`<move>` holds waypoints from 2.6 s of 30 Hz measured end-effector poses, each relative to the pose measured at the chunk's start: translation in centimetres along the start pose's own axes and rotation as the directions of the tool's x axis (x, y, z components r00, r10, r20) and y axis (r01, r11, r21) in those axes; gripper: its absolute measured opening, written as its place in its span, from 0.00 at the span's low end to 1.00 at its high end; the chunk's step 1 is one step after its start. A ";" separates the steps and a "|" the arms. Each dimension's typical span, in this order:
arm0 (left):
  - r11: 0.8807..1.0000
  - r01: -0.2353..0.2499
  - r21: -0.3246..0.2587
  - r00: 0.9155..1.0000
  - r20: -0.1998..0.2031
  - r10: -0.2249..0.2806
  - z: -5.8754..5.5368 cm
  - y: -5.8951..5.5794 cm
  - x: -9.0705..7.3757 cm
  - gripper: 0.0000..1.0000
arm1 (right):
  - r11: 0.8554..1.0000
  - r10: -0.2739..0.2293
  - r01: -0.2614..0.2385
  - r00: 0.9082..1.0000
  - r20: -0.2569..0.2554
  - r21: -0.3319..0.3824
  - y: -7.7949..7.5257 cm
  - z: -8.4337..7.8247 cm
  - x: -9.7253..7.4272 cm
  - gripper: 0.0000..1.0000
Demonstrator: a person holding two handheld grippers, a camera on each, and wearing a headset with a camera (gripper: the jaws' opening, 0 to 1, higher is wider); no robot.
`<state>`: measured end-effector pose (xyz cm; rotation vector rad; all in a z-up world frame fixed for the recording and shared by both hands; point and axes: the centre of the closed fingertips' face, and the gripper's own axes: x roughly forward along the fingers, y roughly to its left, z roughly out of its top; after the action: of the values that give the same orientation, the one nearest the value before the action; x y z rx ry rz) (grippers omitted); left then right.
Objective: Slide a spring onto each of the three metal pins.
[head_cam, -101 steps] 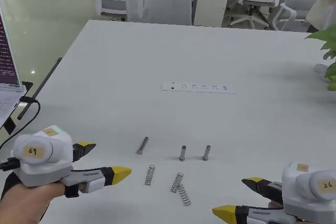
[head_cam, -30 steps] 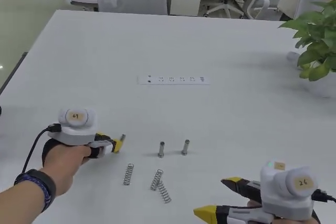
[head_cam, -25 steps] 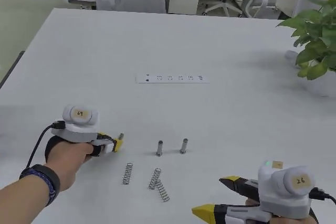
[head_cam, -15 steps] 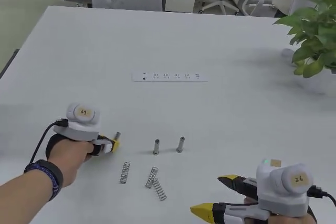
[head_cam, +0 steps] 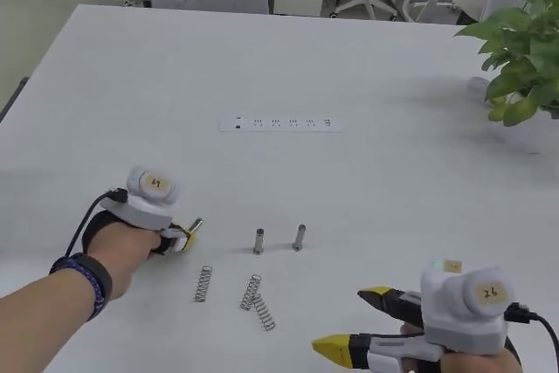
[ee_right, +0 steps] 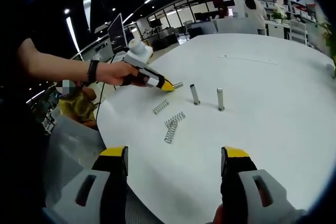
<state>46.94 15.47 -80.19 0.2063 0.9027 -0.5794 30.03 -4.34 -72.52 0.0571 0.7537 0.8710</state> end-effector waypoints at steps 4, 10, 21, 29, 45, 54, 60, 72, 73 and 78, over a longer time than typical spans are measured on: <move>0.997 -0.003 0.074 1.000 -0.027 0.005 0.1 0.0 0.2 0.00 | 1.000 0.007 -0.007 1.000 -0.001 -0.007 0.2 0.3 0.3 0.71; 0.995 0.002 0.102 0.999 -0.041 0.002 0.2 0.0 0.2 0.00 | 0.999 0.027 -0.027 1.000 -0.008 -0.029 0.6 1.0 1.1 0.71; 0.998 0.001 0.061 1.000 -0.028 0.001 -0.3 0.2 -0.6 0.00 | 0.997 0.062 -0.063 0.998 -0.010 -0.048 1.1 2.3 2.9 0.68; 0.999 -0.010 0.044 1.000 -0.001 0.010 -0.1 0.9 -1.5 0.00 | 0.996 0.085 -0.084 0.996 0.017 -0.029 1.4 3.7 4.5 0.66; 0.999 -0.014 0.035 0.999 0.036 0.013 -0.7 1.0 -3.4 0.00 | 0.983 0.173 -0.180 0.977 0.121 0.046 3.4 7.3 7.8 0.56; 0.999 -0.009 0.042 0.998 0.056 0.007 -0.5 0.6 -4.2 0.00 | 0.969 0.217 -0.231 0.965 0.148 0.088 4.3 8.9 10.5 0.53; 0.999 -0.005 0.052 0.997 0.073 0.001 -0.3 -0.1 -4.8 0.00 | 0.963 0.227 -0.246 0.962 0.154 0.114 4.2 9.2 11.9 0.51; 0.997 0.003 0.071 0.995 0.101 -0.010 0.0 -1.7 -5.8 0.00 | 0.955 0.212 -0.239 0.964 0.161 0.174 3.8 9.9 14.5 0.45; 0.997 0.003 0.073 0.995 0.103 -0.011 0.1 -1.8 -5.8 0.00 | 0.955 0.212 -0.239 0.964 0.161 0.177 3.8 10.0 14.7 0.44; 0.997 0.006 0.083 0.993 0.118 -0.015 0.4 -2.6 -6.2 0.00 | 0.953 0.202 -0.230 0.968 0.152 0.196 3.5 10.1 15.7 0.41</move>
<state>42.76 15.57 -74.88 0.2394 0.7660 -0.6329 40.33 11.61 -72.83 0.3892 0.7236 0.9818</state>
